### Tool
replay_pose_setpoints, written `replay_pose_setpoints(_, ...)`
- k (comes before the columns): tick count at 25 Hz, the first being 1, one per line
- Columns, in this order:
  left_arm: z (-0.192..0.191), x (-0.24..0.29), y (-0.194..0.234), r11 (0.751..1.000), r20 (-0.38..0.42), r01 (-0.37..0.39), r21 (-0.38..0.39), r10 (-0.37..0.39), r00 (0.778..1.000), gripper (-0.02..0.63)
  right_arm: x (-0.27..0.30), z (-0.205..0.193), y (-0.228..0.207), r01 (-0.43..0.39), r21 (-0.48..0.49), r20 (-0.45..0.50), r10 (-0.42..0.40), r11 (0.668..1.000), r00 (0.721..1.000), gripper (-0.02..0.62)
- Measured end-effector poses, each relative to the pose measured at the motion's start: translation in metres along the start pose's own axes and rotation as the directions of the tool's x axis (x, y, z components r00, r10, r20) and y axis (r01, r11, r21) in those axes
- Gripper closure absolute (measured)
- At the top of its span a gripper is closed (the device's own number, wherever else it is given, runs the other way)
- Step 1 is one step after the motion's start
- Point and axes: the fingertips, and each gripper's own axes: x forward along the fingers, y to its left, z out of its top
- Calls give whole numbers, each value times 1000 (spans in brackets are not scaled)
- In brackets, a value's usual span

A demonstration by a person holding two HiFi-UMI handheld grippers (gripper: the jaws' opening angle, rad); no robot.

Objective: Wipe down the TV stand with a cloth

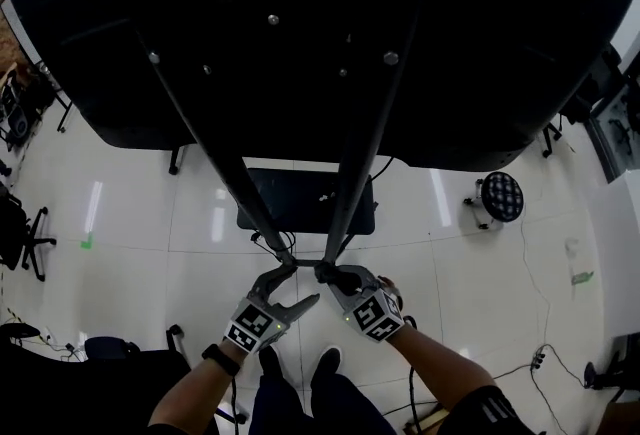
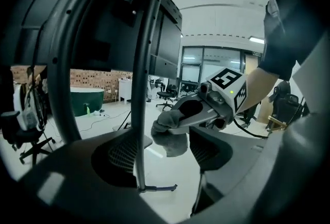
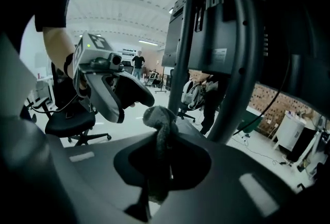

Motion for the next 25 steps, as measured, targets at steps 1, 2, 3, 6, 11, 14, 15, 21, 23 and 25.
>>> replay_pose_setpoints(1, 8, -9, -3, 1000, 3, -7, 11, 7, 1000, 276, -8, 8, -1, 9, 9, 13, -9, 1000, 1000, 574)
replay_pose_setpoints(2, 17, -17, -7, 1000, 8, -12, 17, 12, 1000, 276, -18, 17, -1, 19, 16, 26, -19, 1000, 999, 574)
replay_pose_setpoints(3, 26, -27, -14, 1000, 14, -16, 16, 16, 1000, 276, -29, 25, 0, 28, 26, 40, -29, 999, 999, 572)
replay_pose_setpoints(6, 50, -55, -35, 999, 60, -52, 15, 51, 997, 276, -65, 51, 6, 34, 93, 92, -43, 995, 995, 574)
replay_pose_setpoints(11, 78, -94, -54, 998, 127, -71, 0, 70, 989, 278, -117, 91, 2, 91, 190, 182, -126, 977, 975, 574)
replay_pose_setpoints(14, 81, -121, -66, 997, 141, -73, -3, 72, 987, 278, -143, 109, 17, 114, 228, 222, -166, 967, 961, 574)
replay_pose_setpoints(15, 81, -131, -70, 997, 147, -72, -8, 73, 986, 278, -150, 114, 27, 110, 233, 232, -165, 966, 959, 574)
replay_pose_setpoints(21, 83, -189, -99, 998, 183, -57, -29, 62, 981, 278, -183, 147, 97, 121, 270, 274, -197, 955, 941, 574)
replay_pose_setpoints(23, 84, -208, -113, 998, 201, -44, -43, 52, 978, 279, -191, 154, 121, 125, 290, 283, -210, 949, 936, 574)
replay_pose_setpoints(25, 87, -227, -129, 999, 223, -23, -40, 31, 974, 281, -201, 160, 144, 135, 298, 289, -224, 945, 931, 574)
